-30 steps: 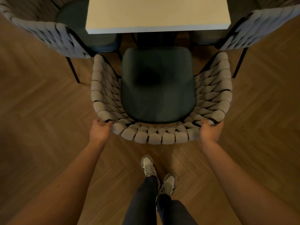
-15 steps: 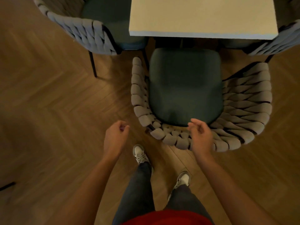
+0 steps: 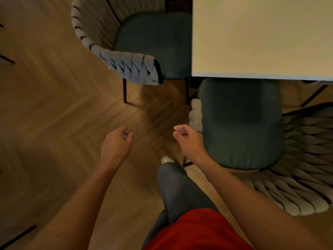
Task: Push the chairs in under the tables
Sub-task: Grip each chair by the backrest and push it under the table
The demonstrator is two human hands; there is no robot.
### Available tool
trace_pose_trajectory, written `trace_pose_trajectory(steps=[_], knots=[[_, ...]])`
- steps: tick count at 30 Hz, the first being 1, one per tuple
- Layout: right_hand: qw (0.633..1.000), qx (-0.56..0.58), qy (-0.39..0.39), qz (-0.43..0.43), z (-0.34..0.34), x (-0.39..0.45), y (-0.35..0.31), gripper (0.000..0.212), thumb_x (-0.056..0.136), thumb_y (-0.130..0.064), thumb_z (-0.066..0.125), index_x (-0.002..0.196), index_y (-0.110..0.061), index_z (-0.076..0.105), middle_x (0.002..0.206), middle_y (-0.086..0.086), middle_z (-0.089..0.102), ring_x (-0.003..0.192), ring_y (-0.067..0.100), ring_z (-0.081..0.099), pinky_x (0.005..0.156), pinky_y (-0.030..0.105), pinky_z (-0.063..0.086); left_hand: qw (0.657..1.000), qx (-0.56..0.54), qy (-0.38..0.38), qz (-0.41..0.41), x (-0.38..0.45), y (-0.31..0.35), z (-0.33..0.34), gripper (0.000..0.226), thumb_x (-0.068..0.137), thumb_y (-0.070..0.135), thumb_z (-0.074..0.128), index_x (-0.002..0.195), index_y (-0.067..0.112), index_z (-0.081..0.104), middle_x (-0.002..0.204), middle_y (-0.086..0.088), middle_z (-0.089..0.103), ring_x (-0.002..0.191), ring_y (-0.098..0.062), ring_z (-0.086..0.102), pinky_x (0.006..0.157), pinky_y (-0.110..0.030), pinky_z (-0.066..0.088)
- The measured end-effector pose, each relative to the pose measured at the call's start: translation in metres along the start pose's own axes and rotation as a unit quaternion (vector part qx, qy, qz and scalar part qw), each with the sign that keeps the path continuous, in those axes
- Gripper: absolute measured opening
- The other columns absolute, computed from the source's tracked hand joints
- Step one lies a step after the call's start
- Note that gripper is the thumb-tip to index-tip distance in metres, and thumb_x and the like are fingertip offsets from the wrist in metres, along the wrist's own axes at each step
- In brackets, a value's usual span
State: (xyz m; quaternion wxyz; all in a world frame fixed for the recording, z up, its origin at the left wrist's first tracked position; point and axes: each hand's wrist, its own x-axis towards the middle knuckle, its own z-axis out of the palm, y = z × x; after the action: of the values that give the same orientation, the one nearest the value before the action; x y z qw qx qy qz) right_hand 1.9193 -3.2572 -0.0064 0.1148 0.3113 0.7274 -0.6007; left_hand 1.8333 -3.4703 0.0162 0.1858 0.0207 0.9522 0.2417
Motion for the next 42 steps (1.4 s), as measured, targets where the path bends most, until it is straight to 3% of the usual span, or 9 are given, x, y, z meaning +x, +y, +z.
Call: trace_pose_trajectory(steps=[5, 9, 14, 17, 23, 27, 32, 37, 42], knots=[[1.0, -0.012, -0.016, 0.012, 0.066, 0.066, -0.045, 0.02, 0.098, -0.025, 0.058, 0.116, -0.023, 0.065, 0.106, -0.01, 0.065, 0.094, -0.003, 0.058, 0.07, 0.007, 0.043, 1.0, -0.01, -0.023, 0.013, 0.089, -0.005, -0.038, 0.015, 0.095, 0.027, 0.053, 0.097, 0.022, 0.068, 0.088, 0.009, 0.062, 0.084, -0.009, 0.058, 0.07, -0.028, 0.043], [0.999, 0.01, -0.024, 0.031, 0.117, 0.125, -0.095, 0.017, 0.097, -0.021, 0.059, 0.112, -0.019, 0.066, 0.106, -0.002, 0.067, 0.097, 0.01, 0.062, 0.075, 0.012, 0.046, 0.999, 0.002, -0.033, 0.01, 0.17, -0.014, -0.078, 0.017, 0.095, 0.028, 0.053, 0.098, 0.022, 0.068, 0.091, 0.008, 0.064, 0.085, -0.009, 0.059, 0.071, -0.029, 0.044], [0.998, 0.038, -0.032, 0.043, 0.162, 0.182, -0.159, 0.013, 0.096, -0.022, 0.061, 0.109, -0.022, 0.064, 0.099, -0.01, 0.064, 0.092, 0.002, 0.059, 0.07, 0.007, 0.043, 0.999, 0.011, -0.05, 0.012, 0.246, -0.024, -0.125, 0.018, 0.096, 0.029, 0.052, 0.102, 0.023, 0.068, 0.092, 0.009, 0.063, 0.088, -0.011, 0.06, 0.076, -0.033, 0.052], [0.997, 0.057, -0.023, 0.053, 0.19, 0.211, -0.19, 0.01, 0.098, -0.024, 0.059, 0.108, -0.026, 0.061, 0.101, -0.012, 0.063, 0.094, -0.001, 0.057, 0.072, 0.011, 0.044, 0.996, 0.03, -0.068, 0.043, 0.288, -0.032, -0.15, 0.017, 0.097, 0.028, 0.052, 0.105, 0.023, 0.067, 0.095, 0.008, 0.064, 0.087, -0.008, 0.058, 0.072, -0.028, 0.049], [0.985, 0.128, 0.089, 0.074, 0.261, 0.265, -0.251, 0.008, 0.101, -0.024, 0.053, 0.108, -0.027, 0.056, 0.099, -0.012, 0.061, 0.092, 0.001, 0.057, 0.072, 0.013, 0.044, 0.987, 0.069, -0.087, 0.119, 0.388, -0.043, -0.186, 0.013, 0.096, 0.026, 0.055, 0.1, 0.021, 0.066, 0.088, 0.006, 0.064, 0.077, -0.007, 0.056, 0.057, -0.017, 0.039], [0.965, 0.135, 0.206, 0.092, 0.3, 0.306, -0.283, 0.006, 0.099, -0.023, 0.056, 0.105, -0.025, 0.058, 0.098, -0.01, 0.061, 0.089, 0.002, 0.056, 0.067, 0.008, 0.041, 0.965, 0.094, -0.13, 0.206, 0.45, -0.052, -0.21, 0.017, 0.096, 0.024, 0.053, 0.099, 0.017, 0.069, 0.091, 0.0, 0.068, 0.078, -0.012, 0.059, 0.062, -0.028, 0.044], [0.931, 0.157, 0.297, 0.144, 0.327, 0.327, -0.305, 0.007, 0.099, -0.025, 0.055, 0.102, -0.029, 0.06, 0.091, -0.018, 0.06, 0.082, -0.003, 0.055, 0.058, 0.007, 0.038, 0.942, 0.15, -0.181, 0.242, 0.51, -0.08, -0.248, 0.016, 0.096, 0.025, 0.048, 0.094, 0.023, 0.064, 0.085, 0.004, 0.063, 0.071, -0.008, 0.054, 0.054, -0.025, 0.037], [0.887, 0.173, 0.389, 0.18, 0.346, 0.344, -0.315, 0.015, 0.098, -0.027, 0.056, 0.113, -0.026, 0.061, 0.098, -0.017, 0.061, 0.089, 0.0, 0.057, 0.072, 0.018, 0.047, 0.921, 0.205, -0.215, 0.253, 0.584, -0.087, -0.268, 0.019, 0.096, 0.026, 0.046, 0.098, 0.022, 0.065, 0.084, 0.003, 0.062, 0.073, -0.015, 0.054, 0.06, -0.031, 0.039], [0.858, 0.156, 0.446, 0.2, 0.355, 0.379, -0.315, 0.019, 0.097, -0.025, 0.057, 0.115, -0.026, 0.062, 0.111, -0.006, 0.065, 0.101, 0.01, 0.059, 0.086, 0.031, 0.053, 0.898, 0.273, -0.19, 0.288, 0.667, -0.056, -0.265, 0.02, 0.097, 0.029, 0.043, 0.091, 0.02, 0.06, 0.085, 0.001, 0.058, 0.075, -0.022, 0.052, 0.061, -0.032, 0.038]])
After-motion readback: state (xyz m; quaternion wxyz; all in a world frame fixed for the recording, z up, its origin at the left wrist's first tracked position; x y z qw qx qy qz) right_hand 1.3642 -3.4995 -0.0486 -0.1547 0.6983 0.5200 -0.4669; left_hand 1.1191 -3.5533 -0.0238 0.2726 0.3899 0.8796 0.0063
